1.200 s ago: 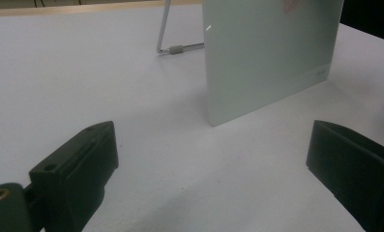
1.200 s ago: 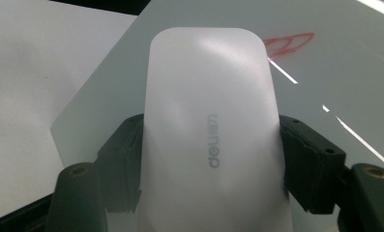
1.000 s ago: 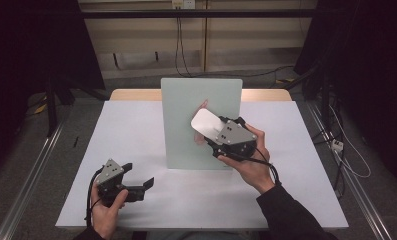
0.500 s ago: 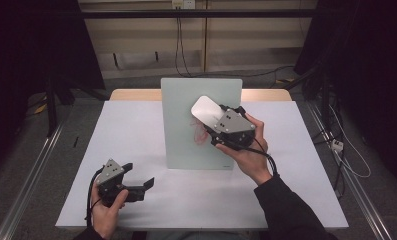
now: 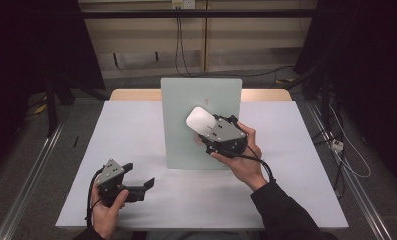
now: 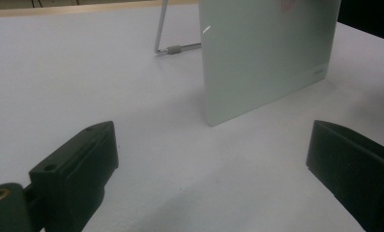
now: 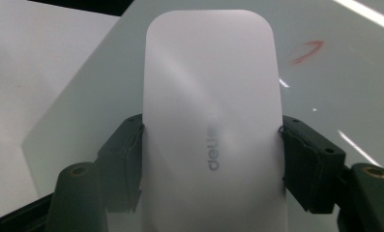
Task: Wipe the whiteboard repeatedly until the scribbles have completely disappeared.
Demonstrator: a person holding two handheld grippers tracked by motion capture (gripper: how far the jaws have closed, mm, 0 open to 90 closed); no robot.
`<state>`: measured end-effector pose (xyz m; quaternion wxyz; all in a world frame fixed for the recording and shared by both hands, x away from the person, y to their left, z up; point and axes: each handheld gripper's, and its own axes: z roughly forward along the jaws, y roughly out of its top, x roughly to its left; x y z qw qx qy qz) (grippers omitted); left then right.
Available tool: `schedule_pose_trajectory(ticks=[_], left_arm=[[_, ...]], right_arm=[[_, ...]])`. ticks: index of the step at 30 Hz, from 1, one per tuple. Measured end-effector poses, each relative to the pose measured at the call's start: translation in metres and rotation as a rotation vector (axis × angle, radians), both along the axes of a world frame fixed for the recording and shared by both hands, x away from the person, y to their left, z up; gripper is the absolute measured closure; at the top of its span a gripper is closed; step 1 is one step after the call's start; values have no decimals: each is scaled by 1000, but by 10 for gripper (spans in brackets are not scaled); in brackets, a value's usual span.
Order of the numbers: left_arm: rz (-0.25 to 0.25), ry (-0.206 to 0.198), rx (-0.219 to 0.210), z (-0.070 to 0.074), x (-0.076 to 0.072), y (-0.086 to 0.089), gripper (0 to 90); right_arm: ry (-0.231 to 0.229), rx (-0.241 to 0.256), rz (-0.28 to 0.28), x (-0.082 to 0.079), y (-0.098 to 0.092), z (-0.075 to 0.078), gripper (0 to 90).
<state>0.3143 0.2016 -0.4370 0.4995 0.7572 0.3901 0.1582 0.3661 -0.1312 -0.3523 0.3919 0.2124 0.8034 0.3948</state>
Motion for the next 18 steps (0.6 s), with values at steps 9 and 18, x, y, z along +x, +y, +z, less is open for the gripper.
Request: schedule_pose_trajectory(ticks=[9,18], left_arm=[[-3,0,5,0,0,0,43],[-10,-1,4,0,0,0,43]], right_arm=[[-1,-2,-5,2,-1,6,313],[-34,14,-47,9,-10,27,313]])
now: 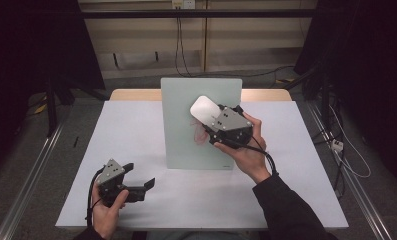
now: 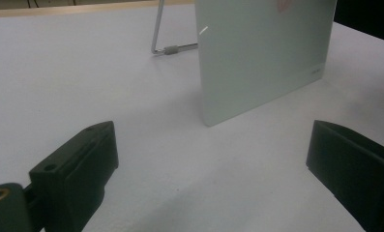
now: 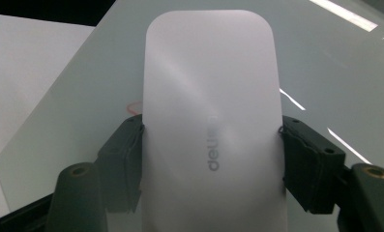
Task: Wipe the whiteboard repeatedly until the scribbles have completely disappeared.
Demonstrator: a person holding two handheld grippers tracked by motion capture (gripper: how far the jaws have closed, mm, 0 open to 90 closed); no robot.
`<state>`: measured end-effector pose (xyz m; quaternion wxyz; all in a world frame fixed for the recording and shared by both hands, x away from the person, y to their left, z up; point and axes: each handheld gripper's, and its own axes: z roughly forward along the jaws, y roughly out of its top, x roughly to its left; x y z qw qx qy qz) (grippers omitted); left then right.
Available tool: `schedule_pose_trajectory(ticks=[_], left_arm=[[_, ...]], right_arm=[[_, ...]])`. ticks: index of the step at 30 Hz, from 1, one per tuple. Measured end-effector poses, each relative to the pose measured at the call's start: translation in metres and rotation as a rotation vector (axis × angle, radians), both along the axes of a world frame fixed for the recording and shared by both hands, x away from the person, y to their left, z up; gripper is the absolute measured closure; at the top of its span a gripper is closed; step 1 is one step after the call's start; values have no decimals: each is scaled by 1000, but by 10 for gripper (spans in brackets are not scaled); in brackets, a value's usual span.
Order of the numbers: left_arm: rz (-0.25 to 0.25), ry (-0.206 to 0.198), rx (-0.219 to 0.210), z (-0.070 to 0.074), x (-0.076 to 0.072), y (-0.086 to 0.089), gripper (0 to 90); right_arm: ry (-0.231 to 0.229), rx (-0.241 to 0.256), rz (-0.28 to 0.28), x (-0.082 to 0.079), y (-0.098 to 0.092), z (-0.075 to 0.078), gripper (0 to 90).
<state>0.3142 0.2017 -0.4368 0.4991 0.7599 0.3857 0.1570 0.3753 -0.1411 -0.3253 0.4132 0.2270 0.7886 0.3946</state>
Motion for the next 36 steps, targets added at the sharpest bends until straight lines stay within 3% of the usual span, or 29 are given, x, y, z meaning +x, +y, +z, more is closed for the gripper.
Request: schedule_pose_trajectory(ticks=[9,26,30,36], left_arm=[[0,-2,2,0,0,0,43],[0,-3,3,0,0,0,43],[1,0,3,0,0,0,43],[0,-1,3,0,0,0,43]], right_arm=[[-6,22,-11,2,-2,4,313],[100,-4,70,-8,14,-30,314],[85,-4,62,-8,13,-27,313],[46,18,27,-1,5,-7,313]])
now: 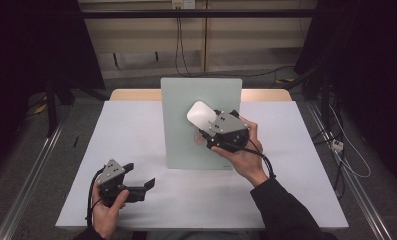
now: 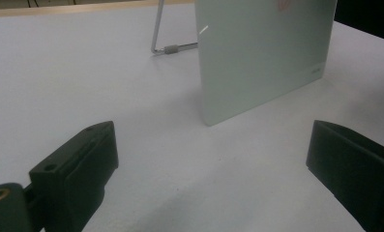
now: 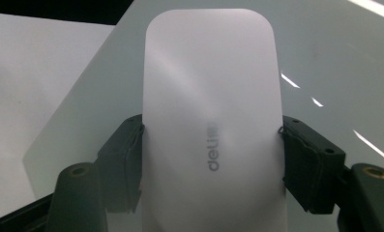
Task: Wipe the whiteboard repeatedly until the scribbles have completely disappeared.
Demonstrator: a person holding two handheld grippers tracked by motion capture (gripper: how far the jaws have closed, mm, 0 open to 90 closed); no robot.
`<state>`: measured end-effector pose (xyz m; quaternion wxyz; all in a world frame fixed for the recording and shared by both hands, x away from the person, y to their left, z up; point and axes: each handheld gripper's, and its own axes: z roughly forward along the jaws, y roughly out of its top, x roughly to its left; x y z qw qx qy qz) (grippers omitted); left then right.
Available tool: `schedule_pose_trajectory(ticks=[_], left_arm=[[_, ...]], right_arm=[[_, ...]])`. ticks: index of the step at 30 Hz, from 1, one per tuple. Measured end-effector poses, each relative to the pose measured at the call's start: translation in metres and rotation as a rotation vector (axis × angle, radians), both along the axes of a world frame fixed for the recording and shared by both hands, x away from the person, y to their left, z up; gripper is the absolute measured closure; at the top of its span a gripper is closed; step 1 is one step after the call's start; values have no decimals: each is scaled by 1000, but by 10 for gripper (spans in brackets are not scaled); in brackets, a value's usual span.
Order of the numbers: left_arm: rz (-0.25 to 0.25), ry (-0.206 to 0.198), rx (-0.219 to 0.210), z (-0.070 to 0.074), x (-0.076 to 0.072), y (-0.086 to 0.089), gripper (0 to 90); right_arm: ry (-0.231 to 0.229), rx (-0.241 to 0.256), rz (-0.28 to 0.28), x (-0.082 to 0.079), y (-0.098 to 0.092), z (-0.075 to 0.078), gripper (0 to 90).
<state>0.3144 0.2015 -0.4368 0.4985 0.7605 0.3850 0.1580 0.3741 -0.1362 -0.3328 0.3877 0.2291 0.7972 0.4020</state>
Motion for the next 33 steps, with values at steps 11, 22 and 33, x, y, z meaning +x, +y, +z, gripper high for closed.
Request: schedule_pose_trajectory(ticks=[11,22,33], left_arm=[[2,1,-2,0,0,0,43],[-3,0,-2,0,0,0,43],[-1,1,-3,0,0,0,43]], right_arm=[[-49,52,-88,4,-21,20,313],[31,-1,12,-8,9,-22,313],[-23,32,-46,0,-8,4,313]])
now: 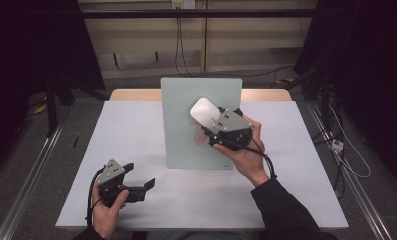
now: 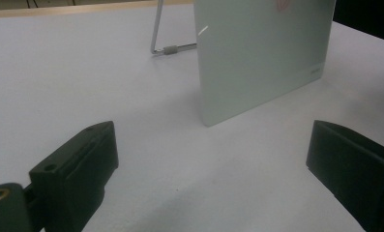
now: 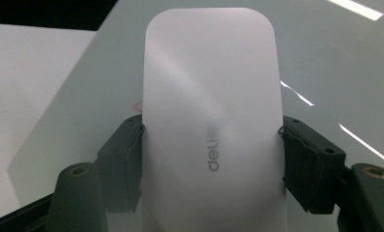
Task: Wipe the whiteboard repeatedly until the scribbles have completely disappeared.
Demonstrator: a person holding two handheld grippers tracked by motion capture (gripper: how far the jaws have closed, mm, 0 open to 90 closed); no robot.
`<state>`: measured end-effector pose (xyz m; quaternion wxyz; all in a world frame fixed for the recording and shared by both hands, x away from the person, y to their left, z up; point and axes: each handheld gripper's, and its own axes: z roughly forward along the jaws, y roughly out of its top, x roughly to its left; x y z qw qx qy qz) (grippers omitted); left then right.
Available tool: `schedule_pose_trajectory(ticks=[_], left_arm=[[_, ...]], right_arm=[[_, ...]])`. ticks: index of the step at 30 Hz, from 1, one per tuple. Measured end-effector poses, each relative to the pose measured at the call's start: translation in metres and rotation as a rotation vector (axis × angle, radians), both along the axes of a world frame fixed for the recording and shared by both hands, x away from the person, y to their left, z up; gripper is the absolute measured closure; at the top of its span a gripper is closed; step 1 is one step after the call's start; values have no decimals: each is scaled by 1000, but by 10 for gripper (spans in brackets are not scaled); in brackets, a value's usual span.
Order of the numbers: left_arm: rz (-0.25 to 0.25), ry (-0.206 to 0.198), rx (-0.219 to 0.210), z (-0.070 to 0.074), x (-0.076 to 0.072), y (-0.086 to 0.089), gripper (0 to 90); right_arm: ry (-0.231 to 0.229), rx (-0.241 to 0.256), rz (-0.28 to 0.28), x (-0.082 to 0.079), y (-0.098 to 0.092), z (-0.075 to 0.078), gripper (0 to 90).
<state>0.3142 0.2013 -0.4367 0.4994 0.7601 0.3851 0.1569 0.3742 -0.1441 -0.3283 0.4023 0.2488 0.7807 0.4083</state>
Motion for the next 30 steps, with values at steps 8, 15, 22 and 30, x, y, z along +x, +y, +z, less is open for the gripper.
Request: schedule_pose_trajectory(ticks=[8,15,22,30], left_arm=[[-4,-2,0,0,0,-1,43],[-9,1,6,0,0,-1,43],[-8,-2,5,0,0,-1,43],[-10,2,5,0,0,-1,43]], right_arm=[[-47,23,-86,5,-25,25,313],[-32,11,-63,4,-12,16,313],[13,-23,3,-3,10,-9,313],[73,-53,62,-11,25,-34,313]])
